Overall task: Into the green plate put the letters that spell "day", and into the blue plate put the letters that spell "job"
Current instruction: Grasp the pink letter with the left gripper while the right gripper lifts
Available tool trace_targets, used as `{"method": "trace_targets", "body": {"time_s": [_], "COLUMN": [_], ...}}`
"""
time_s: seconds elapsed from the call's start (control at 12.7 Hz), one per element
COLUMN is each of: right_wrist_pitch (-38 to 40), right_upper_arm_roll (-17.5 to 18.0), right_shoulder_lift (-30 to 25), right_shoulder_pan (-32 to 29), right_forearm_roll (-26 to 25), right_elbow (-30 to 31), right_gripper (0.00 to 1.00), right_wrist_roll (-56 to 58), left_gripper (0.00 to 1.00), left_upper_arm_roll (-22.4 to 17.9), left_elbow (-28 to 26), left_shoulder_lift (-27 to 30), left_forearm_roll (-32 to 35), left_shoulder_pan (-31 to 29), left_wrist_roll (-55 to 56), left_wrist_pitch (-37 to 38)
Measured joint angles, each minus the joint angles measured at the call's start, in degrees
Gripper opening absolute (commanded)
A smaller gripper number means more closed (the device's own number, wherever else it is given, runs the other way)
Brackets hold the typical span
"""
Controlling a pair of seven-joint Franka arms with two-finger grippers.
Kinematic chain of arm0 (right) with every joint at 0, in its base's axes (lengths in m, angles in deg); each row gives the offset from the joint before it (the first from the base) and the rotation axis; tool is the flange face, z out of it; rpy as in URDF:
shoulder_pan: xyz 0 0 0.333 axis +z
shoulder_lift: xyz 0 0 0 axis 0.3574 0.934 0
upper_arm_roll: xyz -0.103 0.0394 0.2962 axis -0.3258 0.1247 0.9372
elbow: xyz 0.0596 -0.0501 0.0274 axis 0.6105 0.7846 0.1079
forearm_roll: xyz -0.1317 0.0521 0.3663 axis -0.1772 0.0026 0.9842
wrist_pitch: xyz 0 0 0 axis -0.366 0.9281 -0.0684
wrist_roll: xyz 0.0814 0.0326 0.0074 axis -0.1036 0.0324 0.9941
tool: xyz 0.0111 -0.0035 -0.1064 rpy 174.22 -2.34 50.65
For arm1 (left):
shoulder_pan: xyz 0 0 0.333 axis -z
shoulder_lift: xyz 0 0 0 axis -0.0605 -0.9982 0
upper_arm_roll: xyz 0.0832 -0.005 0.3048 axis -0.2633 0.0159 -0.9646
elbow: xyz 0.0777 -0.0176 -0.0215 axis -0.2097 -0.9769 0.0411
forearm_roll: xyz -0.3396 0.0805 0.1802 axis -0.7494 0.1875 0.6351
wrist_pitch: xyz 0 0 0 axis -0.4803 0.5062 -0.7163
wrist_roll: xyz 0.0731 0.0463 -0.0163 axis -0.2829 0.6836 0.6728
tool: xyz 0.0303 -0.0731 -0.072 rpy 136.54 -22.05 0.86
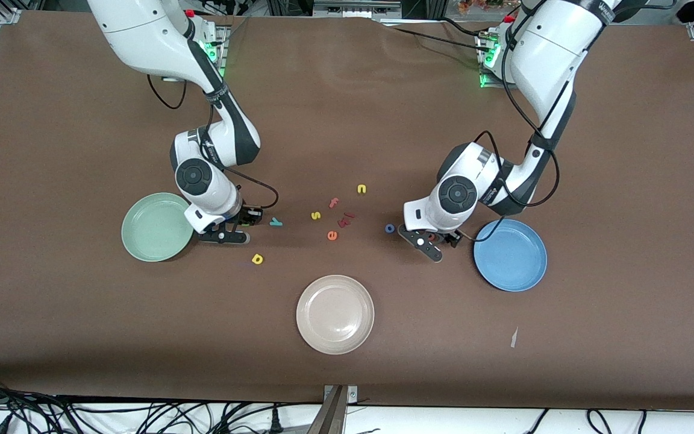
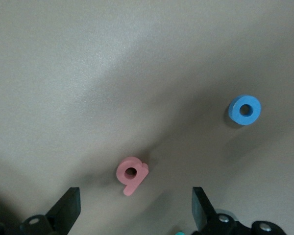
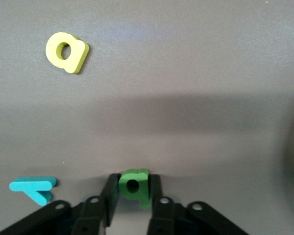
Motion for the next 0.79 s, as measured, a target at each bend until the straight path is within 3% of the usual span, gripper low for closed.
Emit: {"method": "trace_targets", "body": {"time_s": [0.08, 0.16, 0.39, 0.63, 0.79], "right_wrist_pitch": [-0.01, -0.02, -0.17, 1.58, 7.46], "right_upper_arm_roll": [0.0, 0.0, -0.02, -0.87, -3.98], "right_shoulder_lift": [0.0, 0.0, -0.01, -0.78, -2.71], "right_shoulder_pan": [0.0, 0.0, 0.0, -0.02, -0.14], "right_forearm_roll": [0.0, 0.0, 0.0, 0.0, 0.0], "right_elbow": [0.0, 0.0, -0.07, -1.52, -2.68], "right_gripper": [0.28, 0.27, 0.21, 0.2, 0.2], "right_wrist_roll": [0.01, 0.01, 0.01, 0.32, 4.9], "left_gripper": [0.98, 0.91, 0.6, 0.43, 0.37], "left_upper_arm_roll": [-0.09, -0.13, -0.13, -0.11, -0.14], "left_elbow": [-0.31, -0.51, -0.54, -0.59, -0.63], "left_shoulder_lift": [-0.16, -0.43, -1.01, -1.45, -1.72], "left_forearm_roll": [0.03, 0.06, 0.19, 2.66, 2.83], "left_shoulder_pan": [-0.04, -0.05, -0.04, -0.01, -0.03], "left_wrist_roll": [-0.26, -0.52, -1.05, -1.14, -1.16], "left_wrist_pitch": [-1.02, -1.73, -2.45, -3.81, -4.36]}}
